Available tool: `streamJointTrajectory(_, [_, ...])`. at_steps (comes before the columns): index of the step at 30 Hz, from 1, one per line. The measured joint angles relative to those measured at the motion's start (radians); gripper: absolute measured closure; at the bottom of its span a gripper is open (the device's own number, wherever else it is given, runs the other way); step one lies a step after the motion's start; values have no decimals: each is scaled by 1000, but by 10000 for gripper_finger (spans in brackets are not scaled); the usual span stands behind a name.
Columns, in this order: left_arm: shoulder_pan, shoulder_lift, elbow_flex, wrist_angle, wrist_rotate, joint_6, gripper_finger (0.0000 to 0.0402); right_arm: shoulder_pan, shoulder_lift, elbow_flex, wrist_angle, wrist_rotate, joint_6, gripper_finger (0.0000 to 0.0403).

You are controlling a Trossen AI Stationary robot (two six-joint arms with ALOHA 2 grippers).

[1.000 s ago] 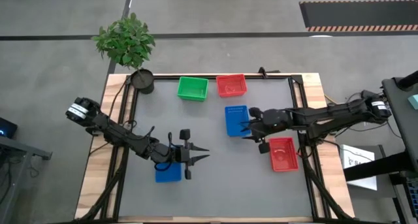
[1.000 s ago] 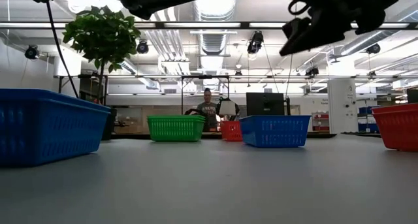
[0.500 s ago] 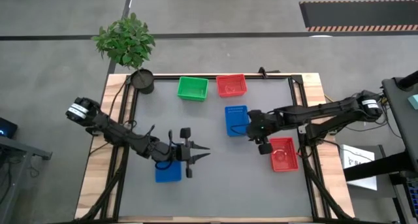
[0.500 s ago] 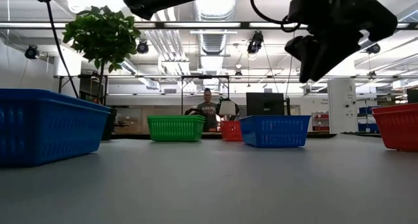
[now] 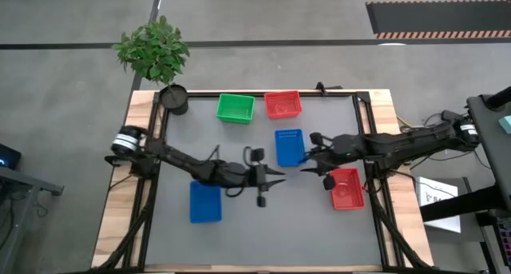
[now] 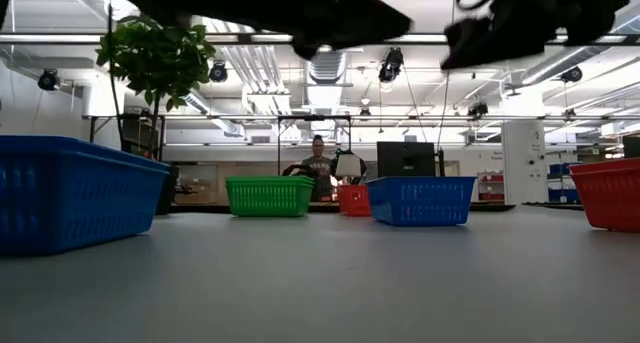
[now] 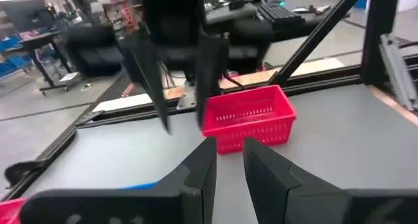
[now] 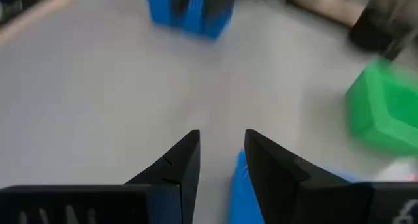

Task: Stack baskets by color
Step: Stack the right blue bin on the blue bin

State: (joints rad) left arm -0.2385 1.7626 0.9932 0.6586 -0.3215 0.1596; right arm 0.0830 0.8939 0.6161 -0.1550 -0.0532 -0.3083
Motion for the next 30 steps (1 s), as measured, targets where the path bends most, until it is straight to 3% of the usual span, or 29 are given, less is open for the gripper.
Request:
streamJointTrajectory(3, [16,69,89,-93,-1,3,341,0,-86,-22,64,0,-54,290])
streamJointTrajectory(13, [37,182,305,-398,-77,-75,331,0,-332,-106,16,-33,-76,295])
streamJointTrajectory(24, [131,246,323,-378,2,-99,242,0,-494,-131,-40,-33,-45,302])
streamJointTrajectory(30, [154,320,331,-319,22,-97,229,0,-499,-131,-49,-33,-35,307])
